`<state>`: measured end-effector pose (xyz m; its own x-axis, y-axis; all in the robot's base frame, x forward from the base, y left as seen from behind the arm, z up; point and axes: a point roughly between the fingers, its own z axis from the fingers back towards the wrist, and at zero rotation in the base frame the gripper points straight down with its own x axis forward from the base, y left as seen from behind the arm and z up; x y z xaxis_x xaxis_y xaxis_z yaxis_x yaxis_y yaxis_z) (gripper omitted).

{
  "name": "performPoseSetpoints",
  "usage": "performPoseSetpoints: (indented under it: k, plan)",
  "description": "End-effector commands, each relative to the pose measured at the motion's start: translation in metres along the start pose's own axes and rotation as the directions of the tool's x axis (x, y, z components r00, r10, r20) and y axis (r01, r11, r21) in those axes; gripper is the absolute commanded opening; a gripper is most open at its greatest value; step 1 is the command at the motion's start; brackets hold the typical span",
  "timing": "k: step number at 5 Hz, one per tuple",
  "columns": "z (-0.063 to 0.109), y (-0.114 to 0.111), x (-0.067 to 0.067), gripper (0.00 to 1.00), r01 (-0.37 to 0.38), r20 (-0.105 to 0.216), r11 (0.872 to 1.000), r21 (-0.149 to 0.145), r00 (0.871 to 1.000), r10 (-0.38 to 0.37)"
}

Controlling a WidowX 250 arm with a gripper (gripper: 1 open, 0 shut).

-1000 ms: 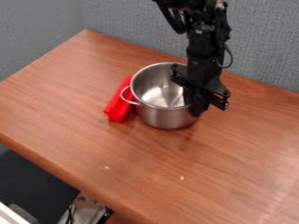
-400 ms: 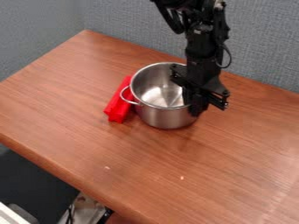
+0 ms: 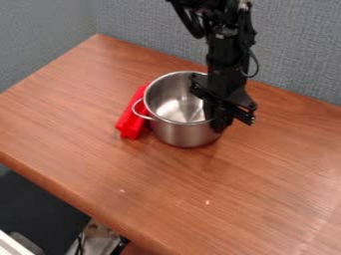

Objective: Move the red object from the metal pot to the table

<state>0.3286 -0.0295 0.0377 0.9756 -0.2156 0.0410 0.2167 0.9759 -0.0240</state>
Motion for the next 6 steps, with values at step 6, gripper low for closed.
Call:
performPoseSetpoints:
  k: [6]
  plan:
    - [0.0062, -0.0006, -0.0142, 0.00, -0.052, -0.011, 0.998, -0.040, 0.999, 0.052]
